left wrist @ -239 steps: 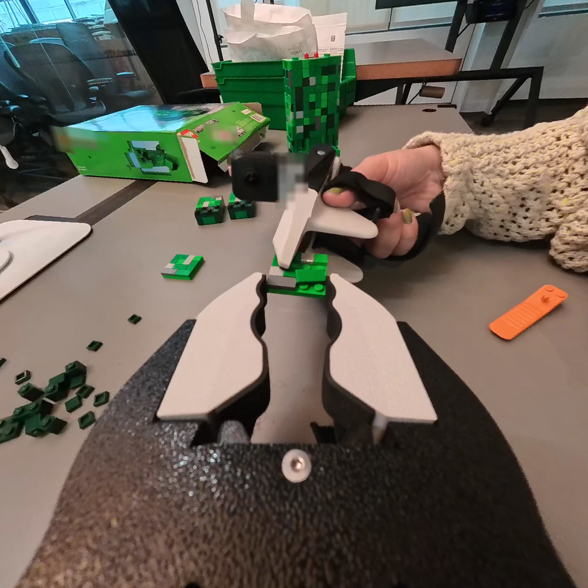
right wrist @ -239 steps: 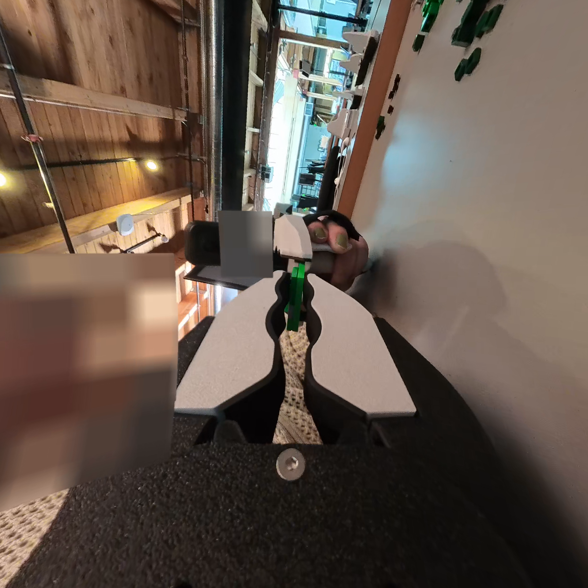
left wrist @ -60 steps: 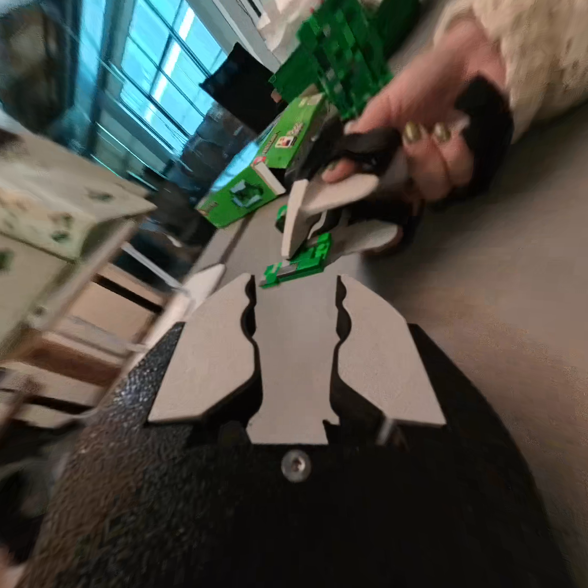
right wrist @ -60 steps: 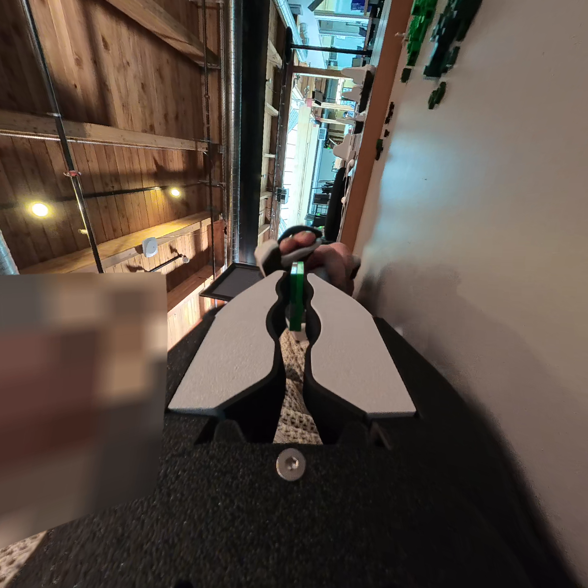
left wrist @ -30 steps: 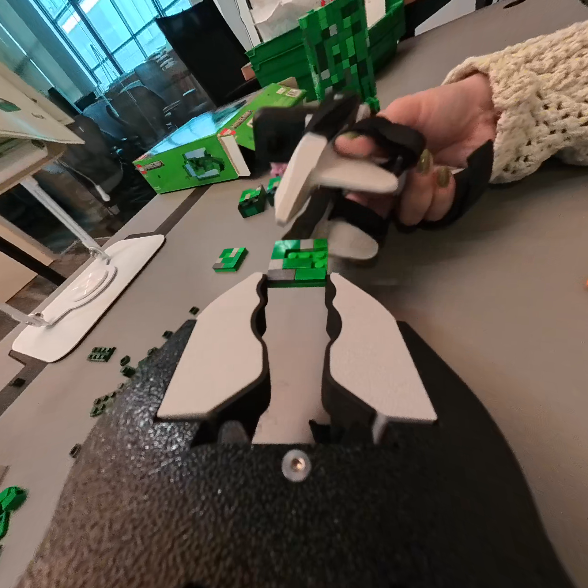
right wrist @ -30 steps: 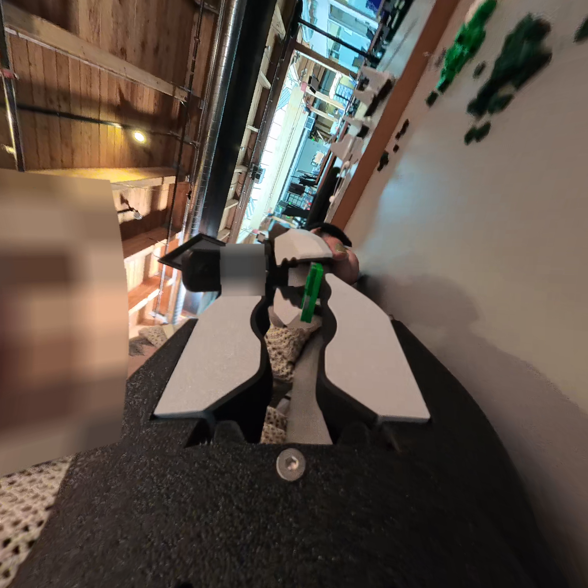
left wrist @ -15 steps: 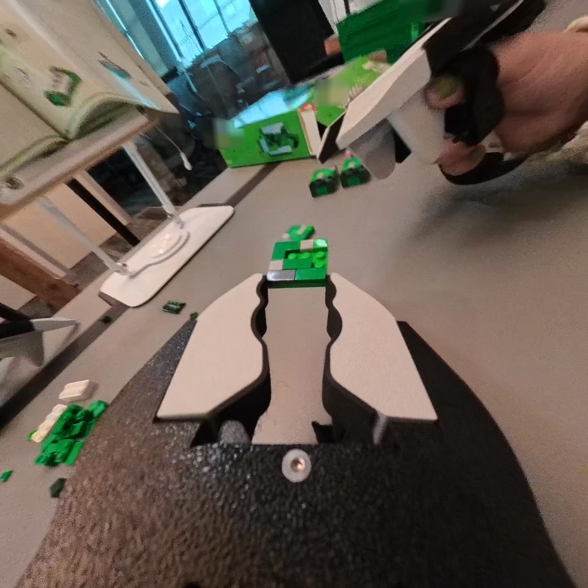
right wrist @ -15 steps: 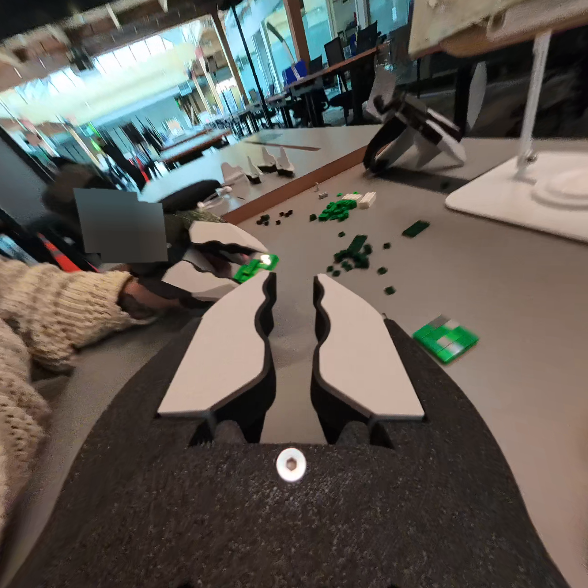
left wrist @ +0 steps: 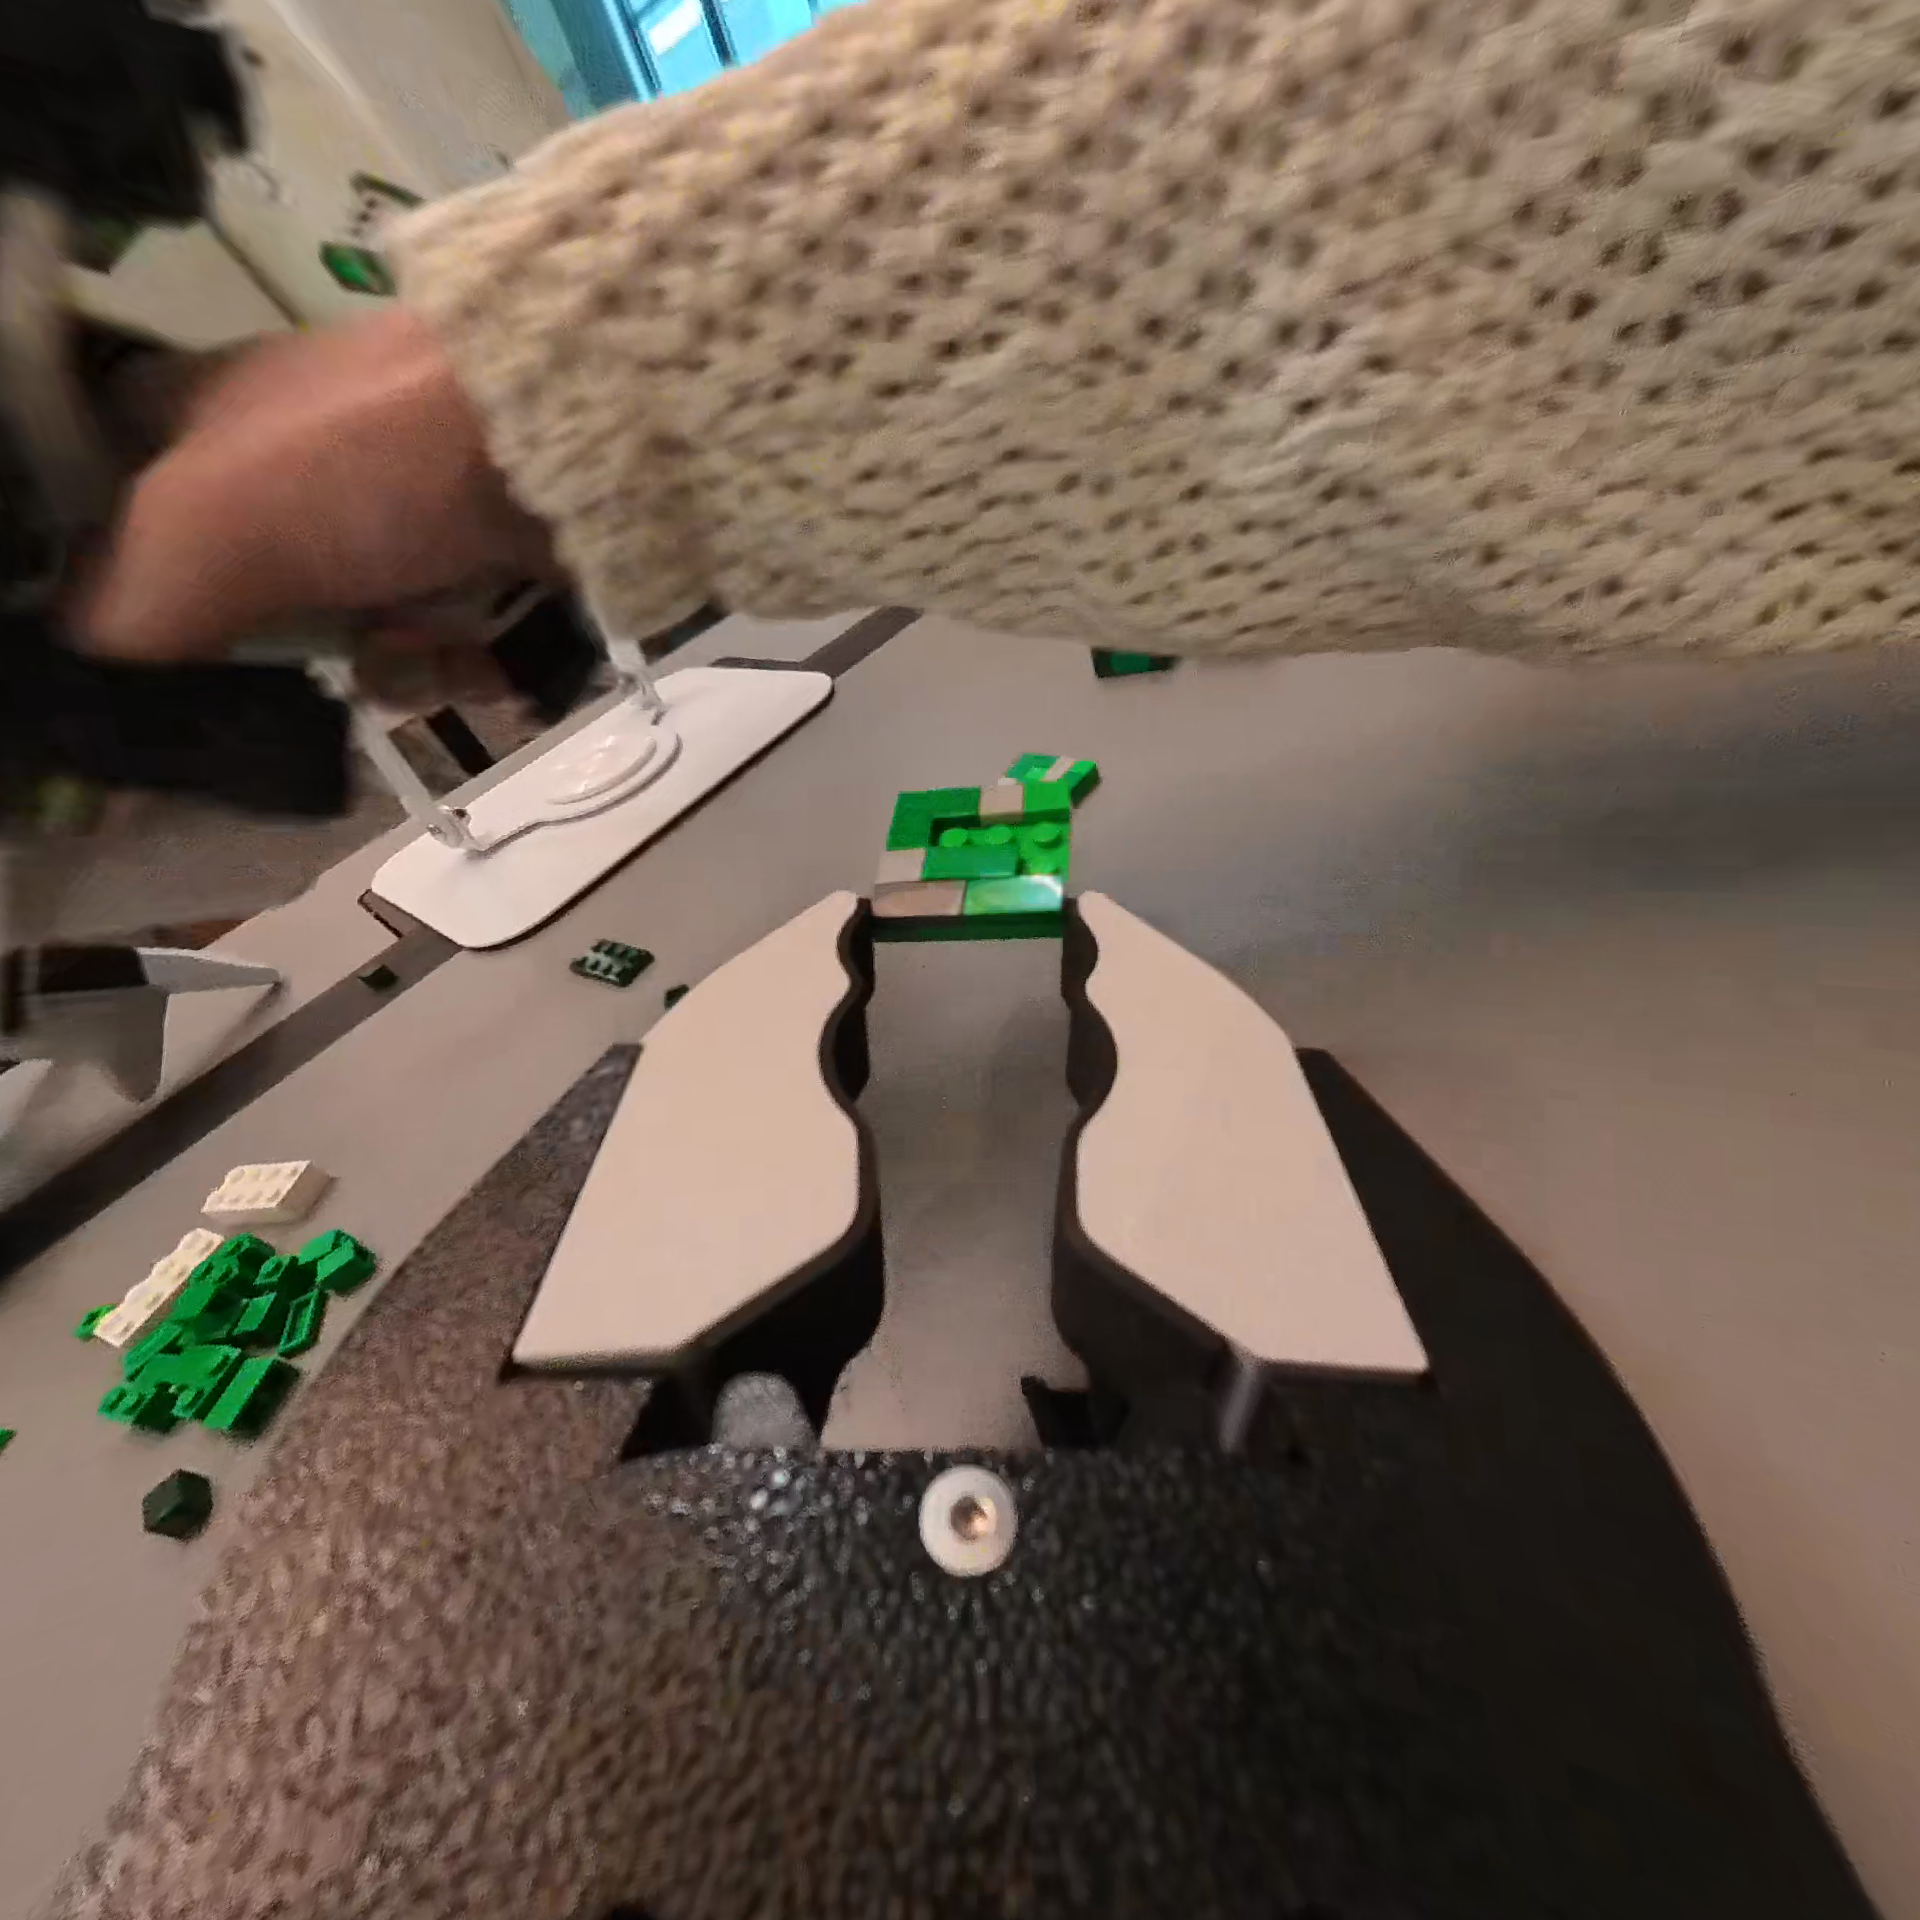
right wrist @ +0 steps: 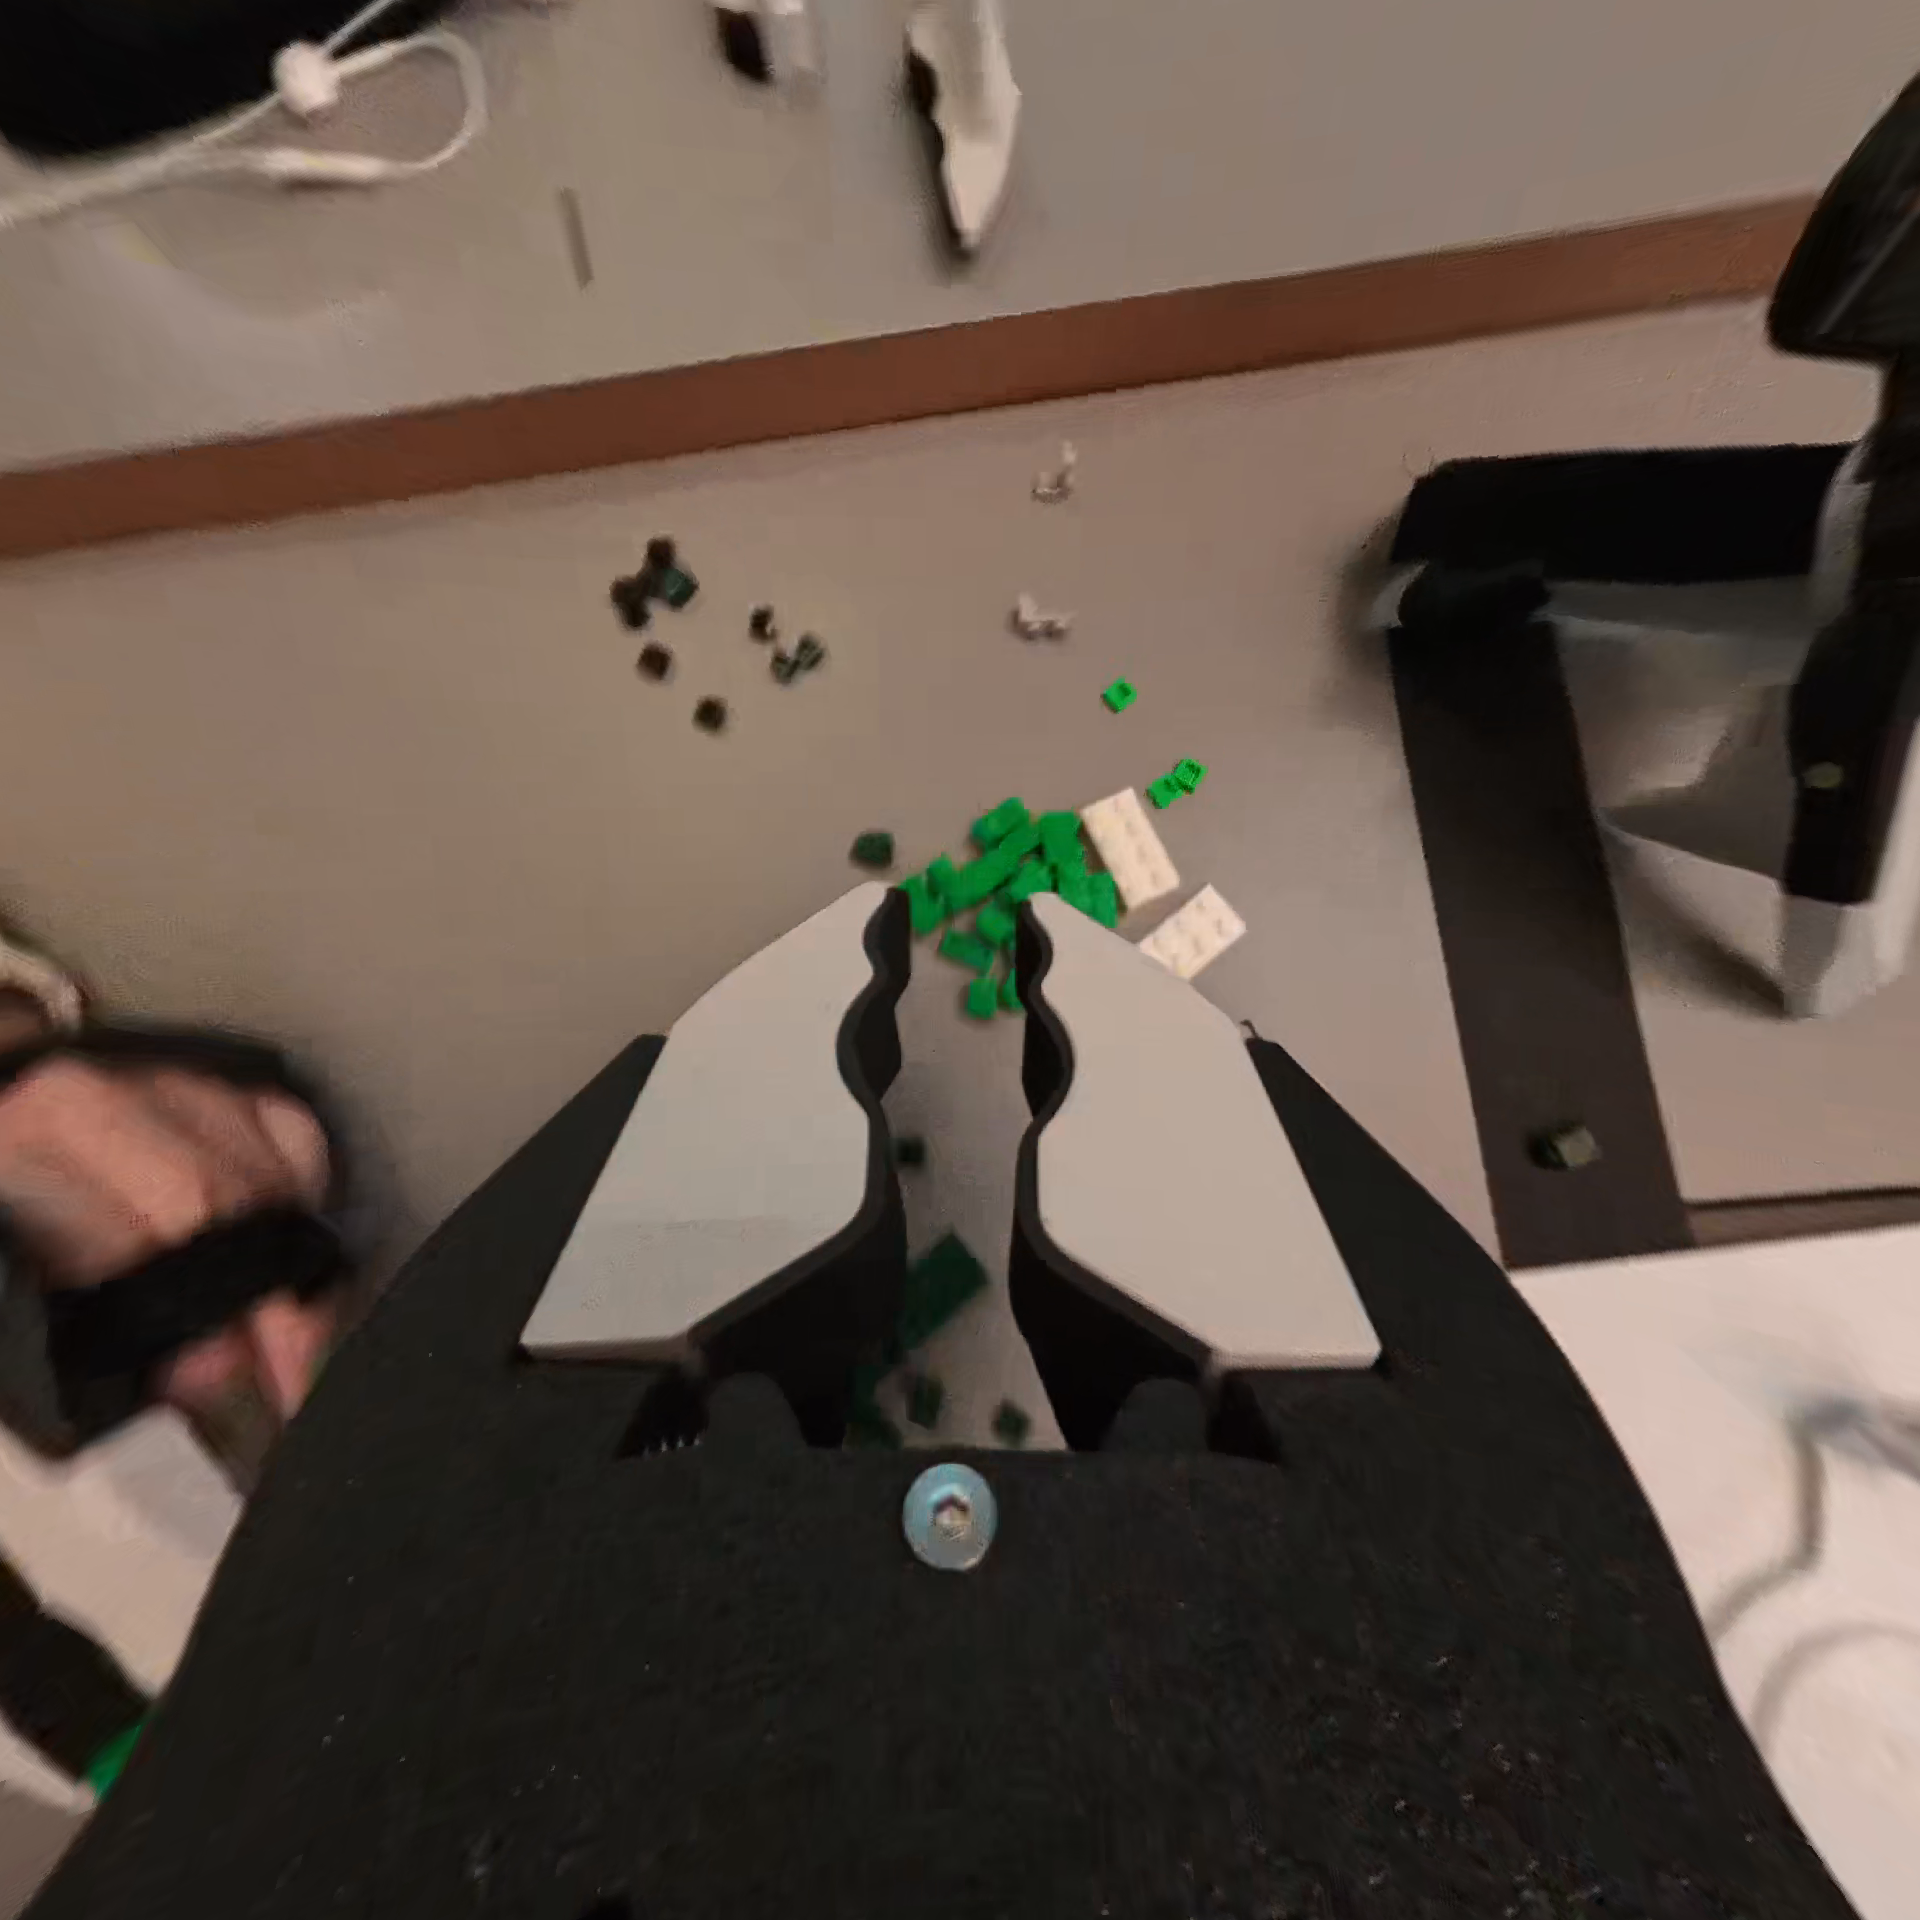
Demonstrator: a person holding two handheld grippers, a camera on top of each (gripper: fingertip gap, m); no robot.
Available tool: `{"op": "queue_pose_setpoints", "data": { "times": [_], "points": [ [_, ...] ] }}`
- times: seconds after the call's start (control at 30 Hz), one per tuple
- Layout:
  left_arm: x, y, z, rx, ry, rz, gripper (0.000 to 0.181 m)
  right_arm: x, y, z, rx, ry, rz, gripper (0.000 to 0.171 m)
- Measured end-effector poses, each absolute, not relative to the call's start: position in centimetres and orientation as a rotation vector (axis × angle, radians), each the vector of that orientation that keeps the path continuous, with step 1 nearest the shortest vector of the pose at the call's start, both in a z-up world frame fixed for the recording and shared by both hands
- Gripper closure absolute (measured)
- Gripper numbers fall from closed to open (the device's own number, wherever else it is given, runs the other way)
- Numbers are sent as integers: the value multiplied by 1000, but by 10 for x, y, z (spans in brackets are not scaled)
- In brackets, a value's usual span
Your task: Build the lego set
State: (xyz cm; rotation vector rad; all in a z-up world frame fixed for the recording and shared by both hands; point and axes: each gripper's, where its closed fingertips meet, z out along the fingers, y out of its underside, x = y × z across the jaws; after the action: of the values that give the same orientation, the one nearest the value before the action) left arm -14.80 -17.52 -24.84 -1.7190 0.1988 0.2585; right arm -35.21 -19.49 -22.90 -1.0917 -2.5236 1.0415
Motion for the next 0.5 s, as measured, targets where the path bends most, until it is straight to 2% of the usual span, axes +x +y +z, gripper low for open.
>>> {"op": "queue_pose_setpoints", "data": {
  "times": [0.13,0.2,0.37,0.5],
  "points": [
    [-147,-175,-249,-1717,226,301,147,-401,-227,-249,-1386,-2648,1027,151],
    [-144,-173,-253,-1726,269,341,147,-416,-237,-263,-1209,-2751,880,150],
    [-138,-172,-257,-1734,338,396,147,-422,-248,-294,-370,-2936,542,153],
    [-140,-172,-256,-1731,322,378,147,-430,-227,-318,-226,-2994,268,150]
  ]
}}
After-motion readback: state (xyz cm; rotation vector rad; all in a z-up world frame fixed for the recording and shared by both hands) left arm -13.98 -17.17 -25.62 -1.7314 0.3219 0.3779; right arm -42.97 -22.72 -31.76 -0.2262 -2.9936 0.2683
